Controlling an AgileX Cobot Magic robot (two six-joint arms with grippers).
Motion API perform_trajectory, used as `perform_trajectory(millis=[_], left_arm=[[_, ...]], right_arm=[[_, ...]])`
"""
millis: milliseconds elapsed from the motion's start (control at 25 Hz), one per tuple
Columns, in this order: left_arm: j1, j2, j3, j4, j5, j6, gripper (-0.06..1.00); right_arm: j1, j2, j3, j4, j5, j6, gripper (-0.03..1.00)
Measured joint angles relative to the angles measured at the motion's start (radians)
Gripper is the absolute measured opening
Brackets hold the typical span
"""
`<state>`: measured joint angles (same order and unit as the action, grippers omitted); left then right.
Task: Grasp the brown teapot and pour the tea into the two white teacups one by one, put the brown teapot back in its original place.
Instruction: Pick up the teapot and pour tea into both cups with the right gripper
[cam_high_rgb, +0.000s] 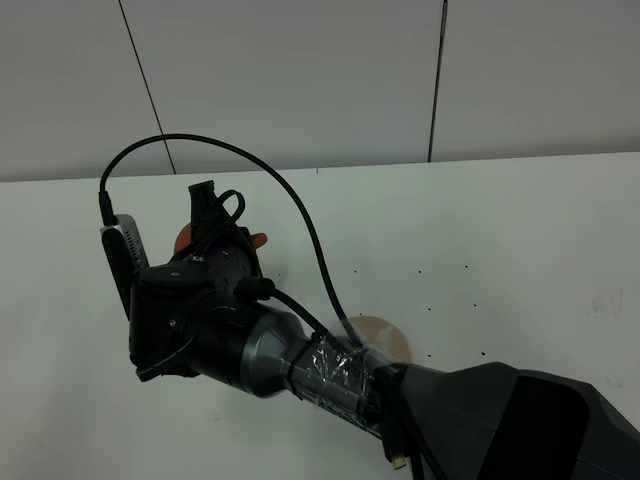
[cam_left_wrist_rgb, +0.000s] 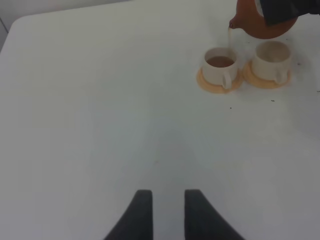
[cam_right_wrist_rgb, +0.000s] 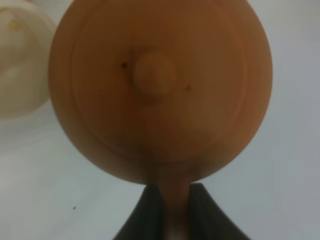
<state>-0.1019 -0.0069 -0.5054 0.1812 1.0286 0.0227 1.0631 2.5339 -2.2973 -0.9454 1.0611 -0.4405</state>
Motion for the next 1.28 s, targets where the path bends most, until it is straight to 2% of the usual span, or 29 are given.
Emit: perform_trajectory(millis=[520, 1000, 1280], left_arm=[[0.0, 0.0, 0.0, 0.0, 0.0, 0.0, 0.23], [0.0, 0.0, 0.0, 0.0, 0.0, 0.002, 0.23], [0.0, 0.0, 0.0, 0.0, 0.0, 0.001, 0.23]], right_arm=[[0.0, 0.0, 0.0, 0.007, 0.0, 0.011, 0.09], [0.0, 0.0, 0.0, 0.081, 0.0, 0.012, 0.09], [0.005, 0.0, 0.0, 0.086, 0.01, 0.012, 0.09]])
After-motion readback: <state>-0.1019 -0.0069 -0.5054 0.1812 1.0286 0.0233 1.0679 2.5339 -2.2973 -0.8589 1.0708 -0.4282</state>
